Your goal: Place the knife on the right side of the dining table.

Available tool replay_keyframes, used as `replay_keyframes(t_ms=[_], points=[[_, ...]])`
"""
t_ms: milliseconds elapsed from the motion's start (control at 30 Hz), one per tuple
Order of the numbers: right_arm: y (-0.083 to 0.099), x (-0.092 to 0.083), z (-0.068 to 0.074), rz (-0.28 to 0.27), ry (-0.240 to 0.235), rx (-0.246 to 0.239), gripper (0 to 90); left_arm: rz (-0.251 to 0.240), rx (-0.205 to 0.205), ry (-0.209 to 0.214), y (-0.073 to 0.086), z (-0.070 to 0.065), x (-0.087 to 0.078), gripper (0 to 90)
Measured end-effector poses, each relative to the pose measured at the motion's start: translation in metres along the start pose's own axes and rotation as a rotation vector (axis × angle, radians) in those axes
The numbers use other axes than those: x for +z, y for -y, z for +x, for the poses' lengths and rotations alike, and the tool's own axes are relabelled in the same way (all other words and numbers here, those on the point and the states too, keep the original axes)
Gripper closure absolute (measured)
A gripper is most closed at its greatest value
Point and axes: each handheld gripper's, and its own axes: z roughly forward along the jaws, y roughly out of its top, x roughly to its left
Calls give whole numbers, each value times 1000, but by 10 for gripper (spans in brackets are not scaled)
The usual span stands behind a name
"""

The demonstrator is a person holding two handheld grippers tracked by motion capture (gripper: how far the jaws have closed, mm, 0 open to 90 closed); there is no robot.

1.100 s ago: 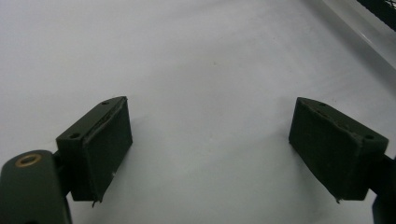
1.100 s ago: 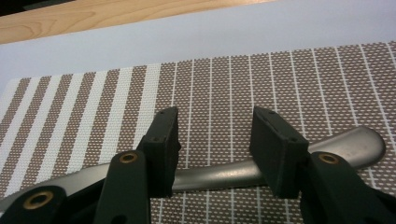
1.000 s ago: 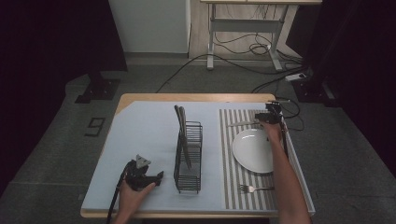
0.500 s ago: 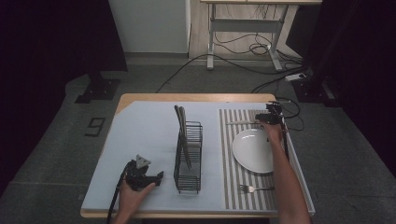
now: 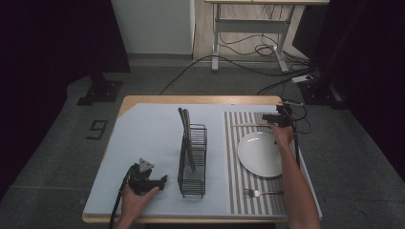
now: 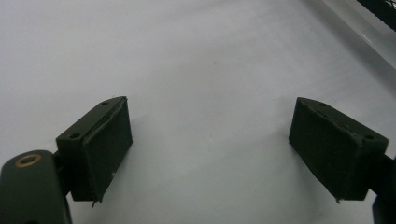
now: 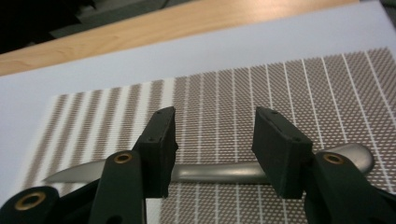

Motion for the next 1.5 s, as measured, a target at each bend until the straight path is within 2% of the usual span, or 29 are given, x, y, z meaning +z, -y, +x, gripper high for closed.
replay_keyframes(t_ms=[33, 200, 300, 500, 633, 900, 1000, 1100, 1233, 1500], points=[[0, 0, 0, 0, 0, 0, 493, 0, 0, 0, 0, 0, 0, 129], [-1, -24, 4, -38, -54, -39, 481, 0, 0, 0, 0, 0, 0, 130], [-1, -32, 5, -45, -73, -45, 476, -1, 0, -1, 0, 0, 0, 129], [8, -49, 19, -57, -122, -92, 467, 0, 1, 0, 0, 0, 0, 129], [24, -64, 32, -72, -171, -128, 462, 0, 1, 0, 0, 0, 0, 130], [49, -90, 47, -100, -232, -182, 458, -1, -2, -1, 0, 0, 0, 130], [64, -102, 57, -119, -273, -207, 457, -1, -1, -1, 0, 0, 0, 129], [71, -107, 62, -128, -289, -216, 454, 0, -2, -1, 0, 0, 0, 129], [86, -117, 72, -137, -320, -253, 445, -1, -2, 0, 0, 0, 0, 130], [121, -132, 88, -149, -381, -293, 438, -1, -1, -1, 0, 0, 0, 130]])
